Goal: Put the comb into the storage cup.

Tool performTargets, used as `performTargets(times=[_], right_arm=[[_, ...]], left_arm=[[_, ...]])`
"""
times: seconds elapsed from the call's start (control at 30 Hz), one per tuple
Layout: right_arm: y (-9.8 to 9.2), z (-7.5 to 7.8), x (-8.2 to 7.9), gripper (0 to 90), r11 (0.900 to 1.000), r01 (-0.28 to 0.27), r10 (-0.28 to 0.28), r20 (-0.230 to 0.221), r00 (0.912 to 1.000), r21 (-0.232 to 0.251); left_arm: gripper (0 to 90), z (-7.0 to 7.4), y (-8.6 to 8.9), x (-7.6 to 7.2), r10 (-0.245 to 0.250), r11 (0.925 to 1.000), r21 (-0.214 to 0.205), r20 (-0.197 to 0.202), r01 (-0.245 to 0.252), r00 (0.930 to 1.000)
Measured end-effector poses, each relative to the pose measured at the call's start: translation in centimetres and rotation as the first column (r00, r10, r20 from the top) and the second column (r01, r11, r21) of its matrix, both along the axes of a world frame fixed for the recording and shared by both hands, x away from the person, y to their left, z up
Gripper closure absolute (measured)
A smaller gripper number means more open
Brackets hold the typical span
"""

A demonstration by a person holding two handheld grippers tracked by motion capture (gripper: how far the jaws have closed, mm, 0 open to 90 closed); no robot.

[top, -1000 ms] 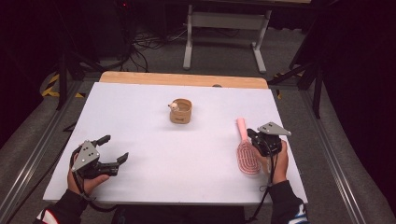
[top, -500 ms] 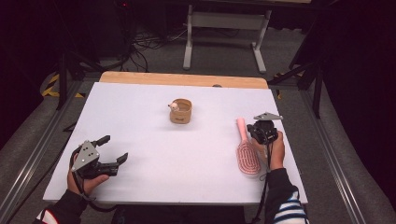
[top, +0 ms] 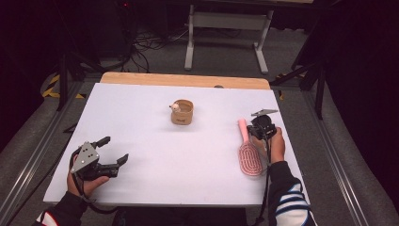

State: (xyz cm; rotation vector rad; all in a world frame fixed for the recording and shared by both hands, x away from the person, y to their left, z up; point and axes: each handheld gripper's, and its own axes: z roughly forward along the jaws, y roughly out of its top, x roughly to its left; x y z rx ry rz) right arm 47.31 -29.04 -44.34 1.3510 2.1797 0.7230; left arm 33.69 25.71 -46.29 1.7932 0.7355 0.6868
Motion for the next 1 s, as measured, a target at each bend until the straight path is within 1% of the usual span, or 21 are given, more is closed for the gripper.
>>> performTargets(times=[0.03, 0.13, 0.17, 0.23, 0.33, 0.37, 0.43, 0.5, 0.57, 1.0], right_arm=[[0.1, 0.2, 0.5, 90.0, 1.0, -0.006, 0.006, -0.01, 0.9999, -0.003], [0.3, 0.4, 0.8, 90.0, 0.9998, -0.01, 0.01, -0.02, 0.9997, -0.015], [0.6, 0.5, 1.1, 90.0, 0.9997, -0.021, 0.02, -0.032, 0.9993, -0.015], [1.0, 0.7, 1.3, 90.0, 0.999, -0.028, 0.027, -0.035, 0.999, -0.036], [1.8, 0.9, 1.4, 90.0, 0.9973, -0.05, 0.048, -0.039, 0.9981, -0.053], [1.8, 0.9, 1.4, 90.0, 0.9973, -0.05, 0.048, -0.039, 0.9981, -0.053], [2.5, 1.0, 1.6, 90.0, 0.996, -0.065, 0.062, -0.044, 0.9971, -0.062], [2.6, 1.0, 1.6, 90.0, 0.9953, -0.07, 0.068, -0.044, 0.9967, -0.066], [3.1, 1.0, 1.7, 90.0, 0.994, -0.082, 0.079, -0.046, 0.9958, -0.072], [4.7, 1.0, 1.9, 89.9, 0.9889, -0.122, 0.117, -0.056, 0.9915, -0.085]], left_arm=[[11.8, 0.0, 0.0, 0.0, 0.001, 1.0, -0.001, -0.002, -0.001, 1.0], [11.3, -0.1, 0.0, 0.0, -0.004, 1.0, -0.005, -0.005, 0.004, 1.0], [11.3, 0.0, 0.0, 0.0, -0.005, 1.0, -0.002, -0.005, 0.005, 1.0], [11.2, 0.0, 0.0, 0.0, -0.009, 0.9999, -0.008, -0.003, 0.009, 1.0], [11.2, 0.0, 0.1, 0.0, -0.009, 0.9999, -0.007, -0.001, 0.009, 1.0], [11.2, 0.0, 0.1, 0.0, -0.009, 0.9999, -0.007, -0.001, 0.009, 1.0], [11.2, 0.0, 0.1, 0.0, -0.007, 1.0, -0.003, -0.001, 0.007, 1.0], [11.2, 0.0, 0.1, 0.0, -0.01, 0.9999, -0.004, -0.002, 0.01, 0.9999], [11.3, 0.0, 0.1, 0.0, -0.011, 0.9999, -0.006, -0.005, 0.011, 0.9999], [11.1, 0.0, 0.1, 0.0, -0.012, 0.9999, -0.009, -0.01, 0.011, 0.9999]])
